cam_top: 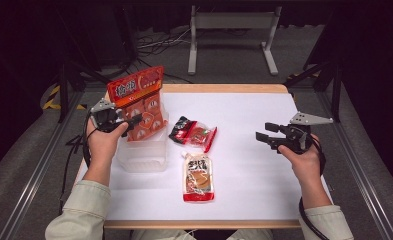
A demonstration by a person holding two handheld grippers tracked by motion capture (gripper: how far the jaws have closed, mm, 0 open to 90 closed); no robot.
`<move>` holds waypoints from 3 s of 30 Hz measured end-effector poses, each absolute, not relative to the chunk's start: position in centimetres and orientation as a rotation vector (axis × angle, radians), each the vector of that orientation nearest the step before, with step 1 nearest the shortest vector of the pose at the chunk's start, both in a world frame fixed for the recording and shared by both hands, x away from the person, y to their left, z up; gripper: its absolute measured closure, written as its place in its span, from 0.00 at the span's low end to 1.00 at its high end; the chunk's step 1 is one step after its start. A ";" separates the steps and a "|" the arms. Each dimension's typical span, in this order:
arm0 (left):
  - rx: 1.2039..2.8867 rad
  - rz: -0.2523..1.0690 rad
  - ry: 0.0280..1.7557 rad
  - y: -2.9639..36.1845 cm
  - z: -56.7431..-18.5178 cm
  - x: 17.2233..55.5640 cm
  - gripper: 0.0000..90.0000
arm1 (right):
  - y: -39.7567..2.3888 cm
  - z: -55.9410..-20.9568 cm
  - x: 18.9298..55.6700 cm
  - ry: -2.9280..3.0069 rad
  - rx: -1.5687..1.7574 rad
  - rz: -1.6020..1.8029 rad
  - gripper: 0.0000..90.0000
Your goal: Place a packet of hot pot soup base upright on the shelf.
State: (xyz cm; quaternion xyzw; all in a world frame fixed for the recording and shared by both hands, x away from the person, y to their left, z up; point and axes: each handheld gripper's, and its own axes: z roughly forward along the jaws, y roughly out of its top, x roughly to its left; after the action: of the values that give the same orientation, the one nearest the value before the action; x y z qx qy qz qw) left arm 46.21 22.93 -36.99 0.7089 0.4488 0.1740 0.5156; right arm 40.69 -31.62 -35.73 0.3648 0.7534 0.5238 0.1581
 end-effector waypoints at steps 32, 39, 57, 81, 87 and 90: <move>1.817 0.435 1.016 24.4 -36.7 37.6 0.14 | -31.7 -36.2 40.6 2.174 1.043 1.467 0.45; 1.860 0.419 1.009 24.0 -37.2 37.7 0.13 | -31.5 -36.2 40.7 2.181 1.034 1.475 0.46; 1.841 0.412 0.994 24.8 -36.9 36.5 0.13 | -26.2 -36.7 44.5 2.350 0.970 1.451 0.45; 1.872 0.459 1.001 24.9 -37.1 36.2 0.13 | -20.4 -40.1 50.0 2.456 0.992 1.274 0.54; 1.885 0.465 1.004 24.8 -37.2 36.3 0.14 | -20.3 -41.0 51.0 2.453 1.022 1.223 0.57; 1.888 0.467 1.003 24.7 -37.3 36.3 0.14 | -20.3 -41.3 51.4 2.452 1.042 1.211 0.59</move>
State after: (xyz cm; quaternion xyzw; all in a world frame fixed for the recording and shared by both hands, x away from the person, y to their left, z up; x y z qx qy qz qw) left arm 36.34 24.73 -37.33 0.7666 0.4072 0.1897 0.4589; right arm 51.38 -20.28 -41.33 0.3541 0.8331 0.4113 0.1072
